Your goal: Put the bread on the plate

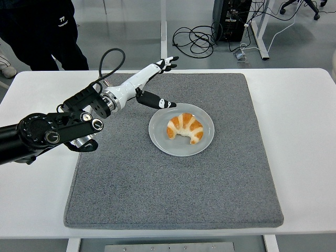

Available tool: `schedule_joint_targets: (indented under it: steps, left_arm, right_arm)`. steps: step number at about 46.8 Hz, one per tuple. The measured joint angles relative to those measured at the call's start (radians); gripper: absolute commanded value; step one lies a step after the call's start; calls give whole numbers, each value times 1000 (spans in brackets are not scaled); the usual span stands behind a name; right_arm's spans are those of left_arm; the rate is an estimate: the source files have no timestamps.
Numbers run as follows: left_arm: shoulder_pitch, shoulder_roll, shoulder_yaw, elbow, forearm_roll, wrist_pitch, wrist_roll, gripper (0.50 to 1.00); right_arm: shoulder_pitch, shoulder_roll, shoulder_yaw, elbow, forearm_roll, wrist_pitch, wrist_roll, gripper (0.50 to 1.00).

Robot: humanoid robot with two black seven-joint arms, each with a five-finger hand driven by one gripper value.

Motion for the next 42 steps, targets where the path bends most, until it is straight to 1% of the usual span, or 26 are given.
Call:
schedule_joint_targets:
  steps: [4, 7, 11, 20, 24, 28, 33, 42]
  left_arm:
    - [8, 32, -74, 2, -90, -75, 20, 958]
    - [12, 55, -114, 5, -145, -110, 33, 958]
    - [21, 79, -155, 14, -218, -152, 38, 958]
    - [54, 111, -212, 42, -386, -234, 43, 958]
    - [75, 128, -238, 61, -454, -279, 53, 958]
    - [104, 139, -274, 84, -508, -330, 70, 958]
    - [155, 148, -341, 108, -543, -409, 96, 958]
    - [279, 161, -503, 121, -559, -572, 99, 958]
  right_arm:
    - [0, 0, 0, 0, 0, 0, 0, 1000]
    - [0, 0, 1, 0, 0, 0, 0, 1000]
    - [0, 0, 0, 1, 0, 0, 0, 1000]
    - [0, 0, 0, 1, 0, 0, 0, 1000]
    - [0, 0, -1, 2, 0, 1, 0, 1000]
    - [0, 0, -1, 1, 0, 1, 0, 1000]
    - [0, 0, -1, 1, 0, 1, 0, 1000]
    - [1, 0, -1, 1, 0, 0, 0, 1000]
